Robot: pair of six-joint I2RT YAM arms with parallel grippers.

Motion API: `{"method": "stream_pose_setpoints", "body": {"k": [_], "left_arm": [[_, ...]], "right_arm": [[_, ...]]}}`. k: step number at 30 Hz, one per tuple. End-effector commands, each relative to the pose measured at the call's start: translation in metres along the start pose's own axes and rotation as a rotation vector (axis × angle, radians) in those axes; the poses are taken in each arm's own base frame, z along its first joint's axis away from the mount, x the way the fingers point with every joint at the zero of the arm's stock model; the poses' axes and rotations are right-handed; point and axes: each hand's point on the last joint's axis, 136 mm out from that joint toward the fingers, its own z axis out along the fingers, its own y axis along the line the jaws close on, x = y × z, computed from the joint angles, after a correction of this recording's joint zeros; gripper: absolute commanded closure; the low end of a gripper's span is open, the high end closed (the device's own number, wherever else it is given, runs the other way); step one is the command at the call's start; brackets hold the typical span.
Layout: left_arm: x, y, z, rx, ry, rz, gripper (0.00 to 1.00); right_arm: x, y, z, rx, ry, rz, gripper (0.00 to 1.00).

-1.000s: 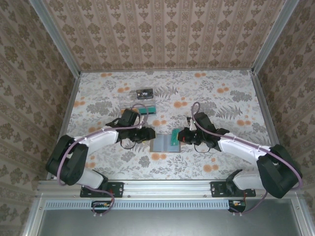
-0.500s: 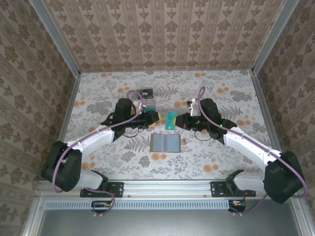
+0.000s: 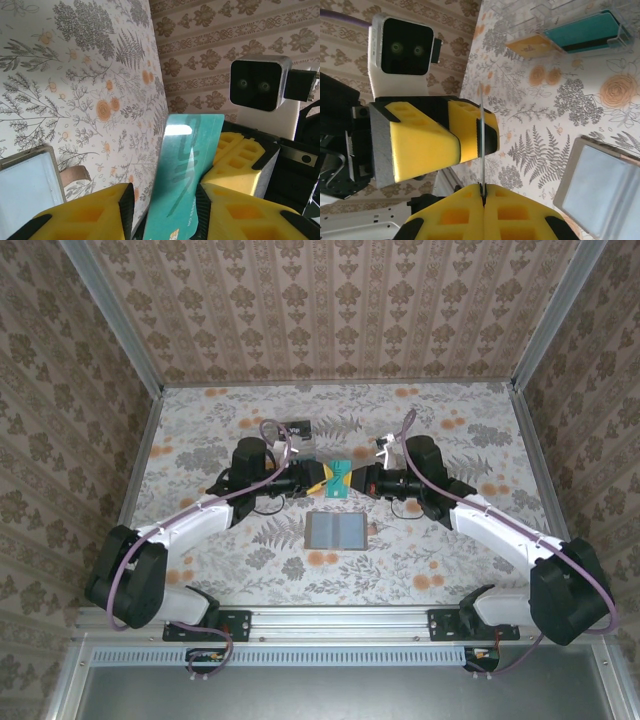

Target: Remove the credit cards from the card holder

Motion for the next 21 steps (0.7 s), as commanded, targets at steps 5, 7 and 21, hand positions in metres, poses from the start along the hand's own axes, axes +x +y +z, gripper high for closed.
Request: {"method": "stream_pose_setpoints", "body": {"k": [5,7,21], "left_arm": [[0.0,-0.017,0.002,0.072,0.013,0.027,0.69],[-0.001,-0.021,0.001,0.09,0.005,0.03,0.78],[-0.011,-0.014,-0.014,0.022,-0.02,0.039,1.0]], "right_arm": [[-0.006,0.015,0.003,-0.075,0.007,-0.003,1.0],[-0.005,0.013,0.003,-0.074,0.008,-0.001,1.0],[-0.006,-0.016,-0.004,0.016,-0.006,0.025,0.1]]}}
